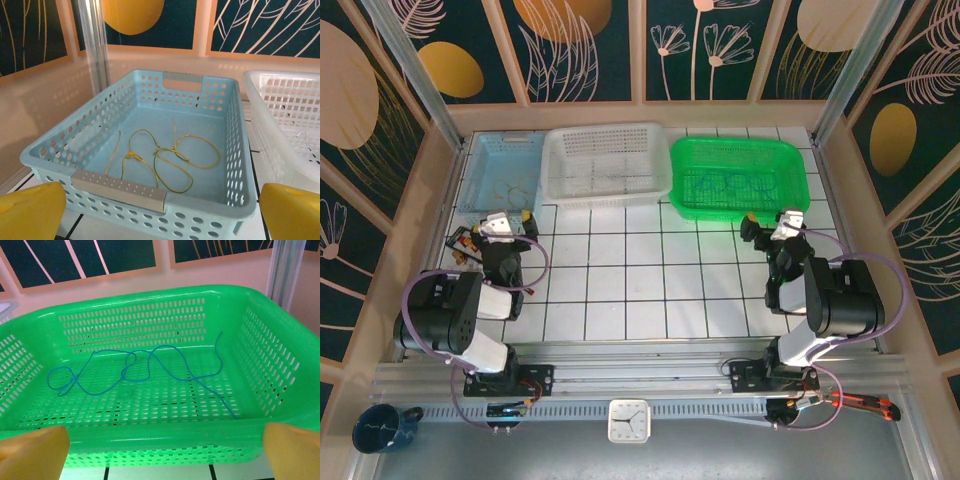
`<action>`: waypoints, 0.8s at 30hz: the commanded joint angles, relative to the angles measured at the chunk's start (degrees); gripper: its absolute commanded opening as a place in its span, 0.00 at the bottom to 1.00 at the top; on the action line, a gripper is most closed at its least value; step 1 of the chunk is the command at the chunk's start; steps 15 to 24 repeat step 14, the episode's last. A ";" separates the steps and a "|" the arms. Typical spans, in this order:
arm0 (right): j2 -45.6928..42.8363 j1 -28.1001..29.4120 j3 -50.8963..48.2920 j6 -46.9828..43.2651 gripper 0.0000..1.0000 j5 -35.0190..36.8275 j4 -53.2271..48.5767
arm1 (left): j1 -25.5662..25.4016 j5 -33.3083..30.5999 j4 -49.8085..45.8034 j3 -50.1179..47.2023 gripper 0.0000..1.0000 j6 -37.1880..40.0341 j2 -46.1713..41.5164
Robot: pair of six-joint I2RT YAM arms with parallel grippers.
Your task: Untangle the cables
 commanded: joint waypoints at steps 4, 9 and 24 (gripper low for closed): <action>-0.06 0.89 0.95 0.04 0.99 1.62 -0.03 | 0.78 2.25 -1.21 0.93 0.99 -0.49 0.11; 0.09 0.73 1.06 0.14 0.99 1.21 -0.38 | 0.78 2.26 -1.21 0.97 0.99 -0.50 0.09; -0.17 1.58 0.37 -0.40 0.99 2.81 0.89 | 0.78 2.25 -1.14 0.89 0.99 -0.53 0.04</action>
